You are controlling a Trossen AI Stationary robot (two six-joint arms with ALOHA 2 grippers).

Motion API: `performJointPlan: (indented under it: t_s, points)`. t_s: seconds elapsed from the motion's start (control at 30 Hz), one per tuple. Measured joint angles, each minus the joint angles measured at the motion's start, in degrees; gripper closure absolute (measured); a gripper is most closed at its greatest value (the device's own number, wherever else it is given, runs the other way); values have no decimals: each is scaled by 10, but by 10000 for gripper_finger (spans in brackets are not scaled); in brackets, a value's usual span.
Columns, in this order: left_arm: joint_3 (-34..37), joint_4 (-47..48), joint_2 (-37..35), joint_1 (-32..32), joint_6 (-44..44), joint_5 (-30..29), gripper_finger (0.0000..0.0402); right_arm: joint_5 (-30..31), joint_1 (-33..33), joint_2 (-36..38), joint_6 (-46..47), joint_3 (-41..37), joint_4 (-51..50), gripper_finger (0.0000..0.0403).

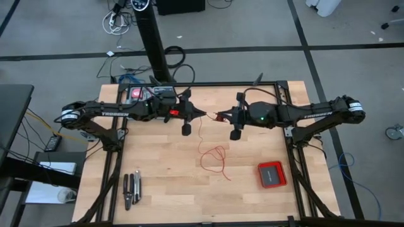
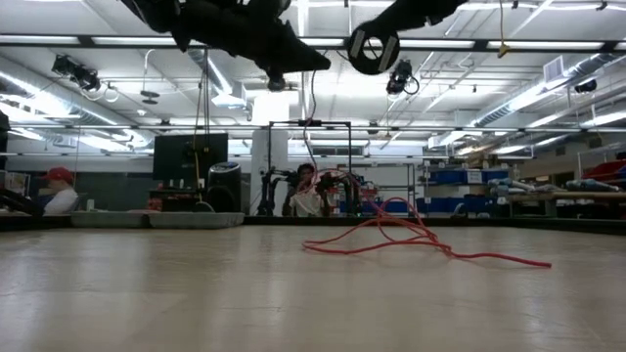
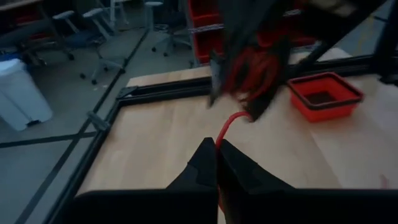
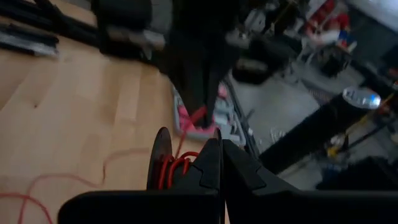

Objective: Coil cords
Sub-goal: Coil the red wire onto the spool

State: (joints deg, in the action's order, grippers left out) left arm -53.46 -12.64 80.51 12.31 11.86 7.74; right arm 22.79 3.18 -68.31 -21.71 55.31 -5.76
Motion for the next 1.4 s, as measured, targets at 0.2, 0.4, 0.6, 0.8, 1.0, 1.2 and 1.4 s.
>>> performJointPlan:
  t_s: [0.2,0.4,0.6,0.8,1.0,1.2,1.4]
  points:
    - [-33,13,0,-19,-12,8,400,2,-16,-9,22,0,-22,403]
    - [-45,3,0,-39,-37,-2,400,21,-28,-37,11,0,30,403]
    - [-45,-24,19,-52,-60,-61,400,63,-29,-96,-2,1,102,403]
    - [-45,-22,29,-53,-84,-94,400,122,-29,-123,-30,0,156,403]
    - [-45,-45,28,-53,-101,-96,400,130,-32,-107,-30,0,186,403]
    - [-45,-59,39,-53,-124,-124,400,123,-36,-115,-37,0,212,403]
    - [-46,-115,70,-60,-151,-105,400,120,-42,-117,-56,0,231,403]
